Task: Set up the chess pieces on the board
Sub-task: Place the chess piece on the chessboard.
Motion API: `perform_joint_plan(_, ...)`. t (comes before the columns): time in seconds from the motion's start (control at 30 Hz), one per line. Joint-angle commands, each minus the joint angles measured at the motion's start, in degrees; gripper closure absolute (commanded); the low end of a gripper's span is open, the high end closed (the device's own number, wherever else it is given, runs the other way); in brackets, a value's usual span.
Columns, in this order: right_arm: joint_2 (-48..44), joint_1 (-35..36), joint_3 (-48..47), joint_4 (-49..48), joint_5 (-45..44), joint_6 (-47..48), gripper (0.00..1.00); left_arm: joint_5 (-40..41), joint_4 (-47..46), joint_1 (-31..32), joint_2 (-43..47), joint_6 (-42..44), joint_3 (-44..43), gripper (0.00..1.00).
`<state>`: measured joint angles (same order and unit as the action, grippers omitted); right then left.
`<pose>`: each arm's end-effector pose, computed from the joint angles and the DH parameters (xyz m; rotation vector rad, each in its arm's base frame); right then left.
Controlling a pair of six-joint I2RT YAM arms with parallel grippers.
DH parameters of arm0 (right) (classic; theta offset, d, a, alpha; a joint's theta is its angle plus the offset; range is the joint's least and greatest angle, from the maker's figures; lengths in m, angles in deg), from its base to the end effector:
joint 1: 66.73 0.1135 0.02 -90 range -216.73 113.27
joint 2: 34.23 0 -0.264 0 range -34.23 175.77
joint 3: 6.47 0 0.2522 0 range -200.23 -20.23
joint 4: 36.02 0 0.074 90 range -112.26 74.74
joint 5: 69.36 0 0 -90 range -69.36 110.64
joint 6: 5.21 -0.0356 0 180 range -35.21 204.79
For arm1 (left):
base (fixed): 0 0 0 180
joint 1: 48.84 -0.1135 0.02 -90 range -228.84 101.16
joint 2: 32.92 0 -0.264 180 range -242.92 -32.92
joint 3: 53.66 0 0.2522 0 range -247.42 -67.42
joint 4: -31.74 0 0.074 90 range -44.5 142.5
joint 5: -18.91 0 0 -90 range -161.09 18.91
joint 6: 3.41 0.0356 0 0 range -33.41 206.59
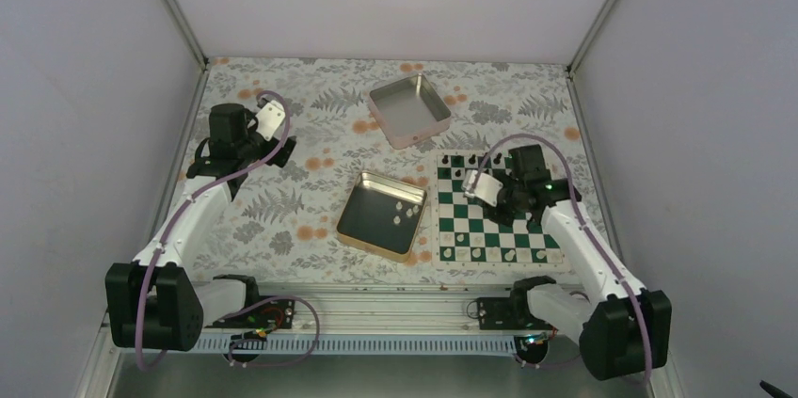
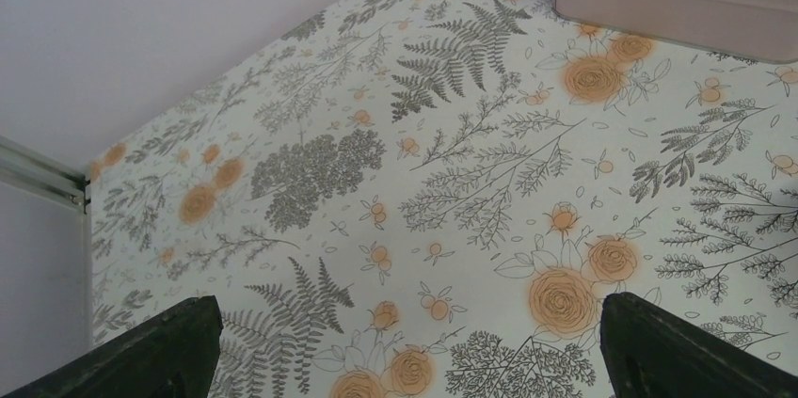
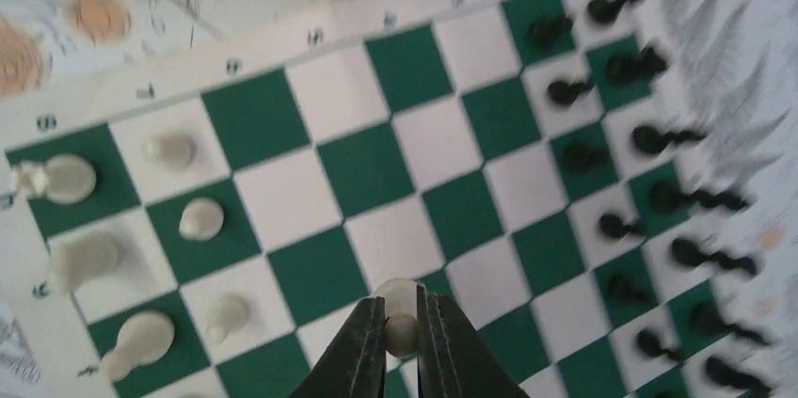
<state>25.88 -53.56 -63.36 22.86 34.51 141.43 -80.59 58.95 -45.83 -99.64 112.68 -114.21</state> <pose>0.1841 0.0518 0.2323 -1.5534 2.0889 0.0546 0.2568 -0.0194 0.2689 0.6311 2.0499 0.0565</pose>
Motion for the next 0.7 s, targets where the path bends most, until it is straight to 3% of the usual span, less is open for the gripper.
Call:
perform_joint_plan(0.0,-1.87,-7.84,4.28,2.33,3.53,6.05,0.90,-0.47,-0.70,0.26,0.55,-0.34,0.11,0.00)
perform_joint_plan(0.37,2.30,-12.46,12.84,-3.06,4.09,13.75,0.92,-0.09,-0.53,0.16,0.45,-0.35,0.19,0.00)
perform_joint_plan(0.67,3.78,-13.34,12.90,-3.13,4.28,14.83,0.93,0.18,-0.54,0.16,0.33,-0.34,0.14,0.00)
